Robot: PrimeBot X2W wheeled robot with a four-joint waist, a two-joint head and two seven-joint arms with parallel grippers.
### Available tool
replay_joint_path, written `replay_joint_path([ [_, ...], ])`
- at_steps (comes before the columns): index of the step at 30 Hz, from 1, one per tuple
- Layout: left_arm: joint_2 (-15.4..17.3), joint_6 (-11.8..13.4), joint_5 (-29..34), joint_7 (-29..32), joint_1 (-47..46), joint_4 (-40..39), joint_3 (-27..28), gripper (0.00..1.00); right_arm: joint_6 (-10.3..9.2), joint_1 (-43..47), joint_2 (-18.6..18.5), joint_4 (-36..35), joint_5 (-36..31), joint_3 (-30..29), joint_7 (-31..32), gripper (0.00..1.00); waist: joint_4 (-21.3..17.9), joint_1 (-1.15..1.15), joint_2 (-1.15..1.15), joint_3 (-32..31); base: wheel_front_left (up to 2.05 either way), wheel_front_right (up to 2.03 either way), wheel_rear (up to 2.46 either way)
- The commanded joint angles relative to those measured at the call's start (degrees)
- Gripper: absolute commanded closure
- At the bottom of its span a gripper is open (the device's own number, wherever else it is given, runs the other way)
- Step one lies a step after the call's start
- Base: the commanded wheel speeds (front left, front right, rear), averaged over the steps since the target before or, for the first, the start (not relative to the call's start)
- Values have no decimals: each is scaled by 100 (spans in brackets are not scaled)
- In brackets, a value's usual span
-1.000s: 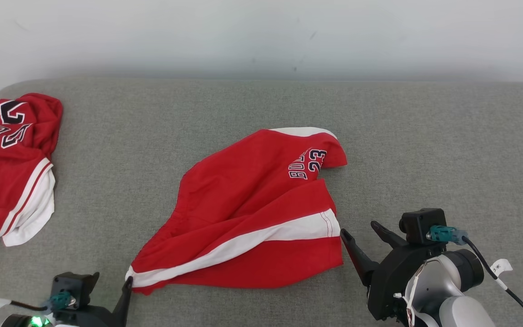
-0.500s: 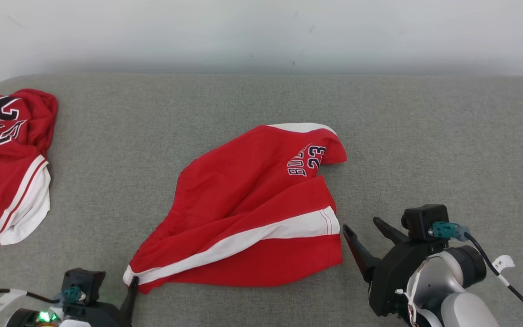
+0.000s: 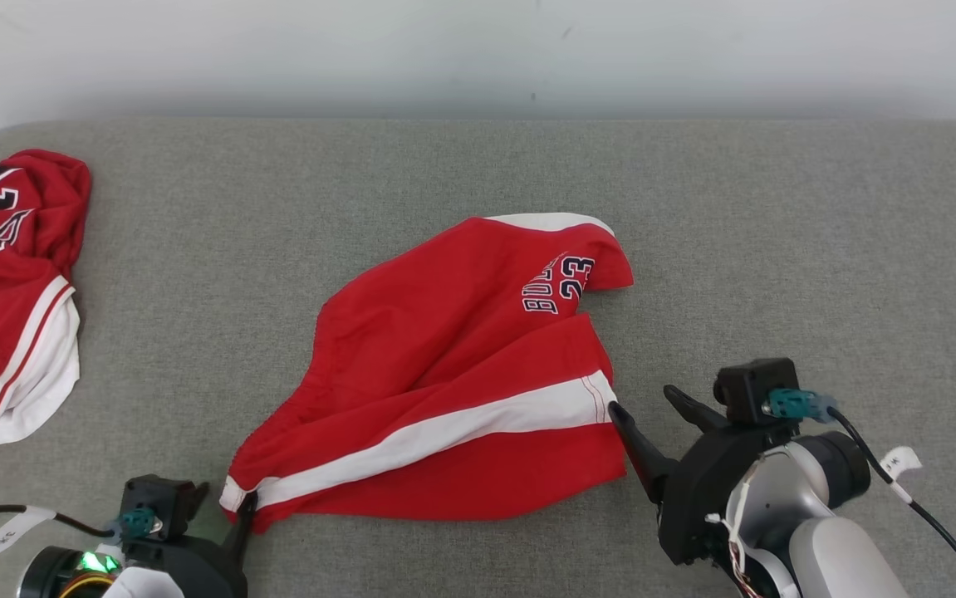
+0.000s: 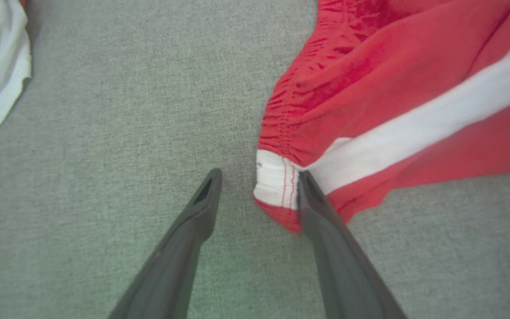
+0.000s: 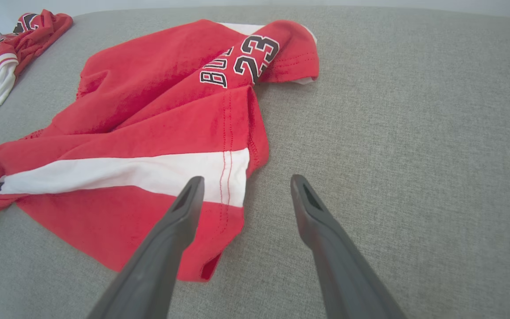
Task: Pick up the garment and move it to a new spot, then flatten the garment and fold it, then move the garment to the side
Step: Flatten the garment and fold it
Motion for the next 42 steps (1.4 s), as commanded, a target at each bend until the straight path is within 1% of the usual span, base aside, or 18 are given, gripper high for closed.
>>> replay_joint_path([
  [1,-50,-23,-63,-4,-47,89,-41,93,-11,-90,7,29,24,41,32,0,-8,0,0,30,0,0,0],
  [2,-70,-49,-77,-19,-80,147,-53,100,-11,-136,12,47,24,77,41,0,-14,0,0,41,0,0,0],
  [6,-116,-110,-84,-116,-165,296,-80,100,-11,-288,25,134,41,183,156,0,-22,0,0,66,0,0,0],
  [10,-146,-105,-99,-232,-197,411,-68,100,-11,-322,48,231,-26,191,266,0,-2,0,0,76,0,0,0],
  [21,-209,-117,-139,-380,-219,591,-105,100,-11,-512,185,610,-182,143,257,0,108,0,0,136,0,0,0],
  [24,-214,-133,-145,-405,-263,625,-114,100,-11,-601,208,775,-186,123,248,4,140,0,0,150,0,0,0],
  [25,-216,-141,-149,-409,-279,630,-114,100,-11,-638,209,835,-164,133,259,8,152,0,0,158,0,0,0],
  [26,-220,-149,-150,-415,-294,644,-116,100,-11,-669,212,885,-146,140,267,17,163,0,0,163,0,0,0],
  [27,-223,-158,-152,-419,-309,659,-123,100,-11,-684,216,933,-145,135,274,35,174,0,0,166,0,0,0],
  [28,-222,-152,-155,-420,-326,672,-129,100,-11,-688,220,979,-148,131,269,46,185,0,0,169,0,0,0],
  [29,-218,-152,-157,-434,-330,684,-131,100,-11,-690,224,1017,-145,136,257,55,194,0,0,170,0,0,0],
  [30,-213,-152,-159,-443,-334,693,-134,100,-11,-699,226,1046,-135,141,249,57,201,0,0,169,0,0,0],
  [33,-205,-151,-165,-463,-358,722,-144,100,-11,-733,231,1105,-114,154,217,75,217,0,0,161,0,0,0],
  [34,-202,-149,-168,-473,-354,732,-147,100,-11,-739,232,1123,-113,160,200,93,221,0,0,155,0,0,0],
  [35,-201,-144,-170,-484,-344,738,-150,100,-11,-747,233,1134,-122,162,181,100,224,0,0,147,0,0,0],
  [42,-220,-109,-202,-584,-269,733,-149,100,-11,-673,234,1097,-106,155,125,100,211,0,0,36,0,0,0],
])
